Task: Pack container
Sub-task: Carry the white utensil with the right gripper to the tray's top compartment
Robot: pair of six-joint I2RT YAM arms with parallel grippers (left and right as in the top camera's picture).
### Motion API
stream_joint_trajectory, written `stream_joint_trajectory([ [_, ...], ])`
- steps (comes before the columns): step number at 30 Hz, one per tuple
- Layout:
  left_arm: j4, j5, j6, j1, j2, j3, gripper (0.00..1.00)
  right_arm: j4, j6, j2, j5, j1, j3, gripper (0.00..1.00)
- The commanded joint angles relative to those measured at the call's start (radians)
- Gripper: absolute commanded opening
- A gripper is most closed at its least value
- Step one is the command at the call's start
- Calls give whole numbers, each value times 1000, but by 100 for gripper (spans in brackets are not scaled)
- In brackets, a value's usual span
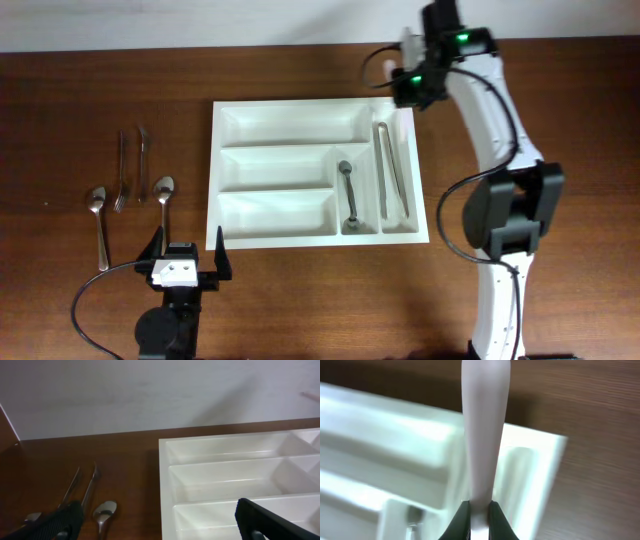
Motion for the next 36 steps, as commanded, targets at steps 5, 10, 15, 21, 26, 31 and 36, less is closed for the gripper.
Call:
stream_joint_trajectory([
  [5, 1, -11, 15, 4, -8, -3, 99, -1, -21, -2, 2, 146, 24, 7],
  [10, 1, -11, 15, 4, -8, -3, 99, -3, -51, -2, 6, 190, 24, 7],
  [15, 1, -11, 15, 4, -8, -3, 99, -3, -51, -2, 6, 207, 24, 7],
  [21, 1, -11, 15, 4, -8, -3, 99, -3, -106, 0, 6, 218, 24, 7],
  [26, 1, -11, 15, 4, -8, -3, 99, 11, -326, 0, 6, 235, 24, 7],
  [31, 1, -11, 15, 4, -8, -3, 99, 19, -558, 0, 6, 237, 24, 7],
  [36, 1, -11, 15, 4, -8, -3, 99, 19, -846, 1, 6, 236, 24, 30],
])
